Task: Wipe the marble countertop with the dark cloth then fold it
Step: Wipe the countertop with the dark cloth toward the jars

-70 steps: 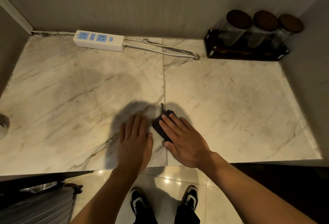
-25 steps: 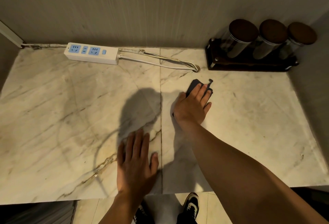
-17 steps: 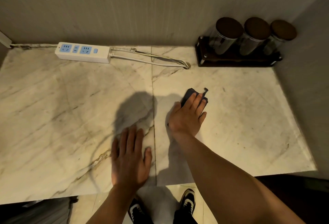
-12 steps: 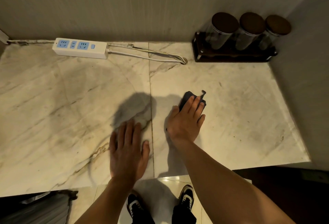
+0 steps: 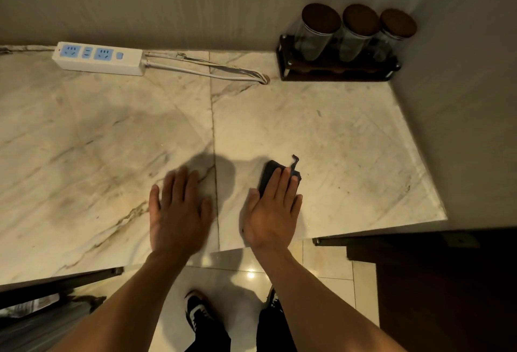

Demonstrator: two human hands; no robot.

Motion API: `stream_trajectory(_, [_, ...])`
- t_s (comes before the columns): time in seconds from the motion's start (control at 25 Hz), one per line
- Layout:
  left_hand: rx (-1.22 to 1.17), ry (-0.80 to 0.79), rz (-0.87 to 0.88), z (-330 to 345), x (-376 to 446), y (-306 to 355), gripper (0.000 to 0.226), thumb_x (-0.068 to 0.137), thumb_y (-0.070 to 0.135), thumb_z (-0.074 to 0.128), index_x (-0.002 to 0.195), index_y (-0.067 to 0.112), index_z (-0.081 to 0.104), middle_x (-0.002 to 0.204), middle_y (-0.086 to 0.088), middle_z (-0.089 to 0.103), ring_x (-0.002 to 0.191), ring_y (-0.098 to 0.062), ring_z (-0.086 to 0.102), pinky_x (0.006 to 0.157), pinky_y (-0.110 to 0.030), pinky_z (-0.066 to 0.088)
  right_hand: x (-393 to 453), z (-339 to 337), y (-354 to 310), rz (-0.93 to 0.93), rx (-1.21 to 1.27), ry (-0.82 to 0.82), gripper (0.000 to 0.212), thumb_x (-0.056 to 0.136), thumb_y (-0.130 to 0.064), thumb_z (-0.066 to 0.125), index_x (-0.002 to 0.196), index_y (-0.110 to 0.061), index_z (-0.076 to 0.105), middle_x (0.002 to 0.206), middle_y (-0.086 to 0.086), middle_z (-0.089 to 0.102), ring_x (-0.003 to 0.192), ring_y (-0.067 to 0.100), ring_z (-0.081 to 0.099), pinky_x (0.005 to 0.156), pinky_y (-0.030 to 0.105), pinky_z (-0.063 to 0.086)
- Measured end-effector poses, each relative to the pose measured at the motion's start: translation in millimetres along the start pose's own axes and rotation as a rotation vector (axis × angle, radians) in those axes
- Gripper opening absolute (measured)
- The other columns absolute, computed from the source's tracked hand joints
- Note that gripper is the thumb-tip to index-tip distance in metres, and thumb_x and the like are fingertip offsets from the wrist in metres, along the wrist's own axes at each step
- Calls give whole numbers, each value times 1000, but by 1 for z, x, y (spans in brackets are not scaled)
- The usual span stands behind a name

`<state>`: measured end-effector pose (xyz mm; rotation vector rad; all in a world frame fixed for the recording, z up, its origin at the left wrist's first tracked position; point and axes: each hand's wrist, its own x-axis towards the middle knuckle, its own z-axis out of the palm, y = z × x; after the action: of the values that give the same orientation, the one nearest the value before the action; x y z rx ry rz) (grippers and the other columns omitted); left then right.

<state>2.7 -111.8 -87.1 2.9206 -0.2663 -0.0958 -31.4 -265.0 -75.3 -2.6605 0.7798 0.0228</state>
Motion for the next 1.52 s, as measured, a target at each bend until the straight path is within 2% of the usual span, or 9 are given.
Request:
stream_trajectory(0.16, [-15,-2,-8,-2,1,2,62,93,47,25,145,14,33,154,-12,33,144,-31,20,116,-55,13,-15,-8,30,-216,-79,-55,63,99,-42,23,151,-9,11,160,11,8,147,26,2,118,46,6])
stream_trajectory(0.4, [-70,7,-29,-5,-1,10,60,92,45,27,141,11,39,152,-14,35,144,-34,22,116,-55,12,9,-38,91,-686,-255,-196,62,100,-45,24,151,-10,14,159,8,13,147,23,2,118,46,15])
stream_trajectory(0.6, [-53,9,81,-4,10,40,60,95,42,27,138,3,42,145,-21,43,135,-40,36,110,-62,25,29,-48,105,-868,-346,-260,63,100,-46,25,151,-11,15,159,8,12,147,23,4,116,41,8])
stream_trajectory(0.88, [-96,14,60,7,27,63,62,97,42,24,145,4,33,152,-21,34,142,-37,26,115,-59,15,67,-52,100,-963,-361,-293,61,101,-46,22,152,-15,9,160,5,8,148,20,0,119,41,7])
stream_trajectory(1.04, [-14,-23,40,12,26,64,62,98,44,23,148,7,29,156,-17,29,145,-32,20,116,-58,14,97,-49,85,-942,-358,-284,61,100,-47,20,152,-17,8,161,3,6,147,18,-2,119,41,4])
stream_trajectory(1.32, [79,-84,20,8,29,66,63,96,46,27,145,8,35,152,-16,36,143,-33,28,112,-59,24,150,-43,54,-895,-346,-247,61,100,-46,22,152,-17,13,161,2,10,147,17,0,118,39,2])
stream_trajectory(1.52, [52,-24,32,7,30,66,62,93,43,35,141,6,44,149,-15,42,141,-31,32,111,-58,25,186,-39,31,-826,-315,-226,61,100,-45,22,152,-17,8,161,0,4,147,15,-5,119,39,-1])
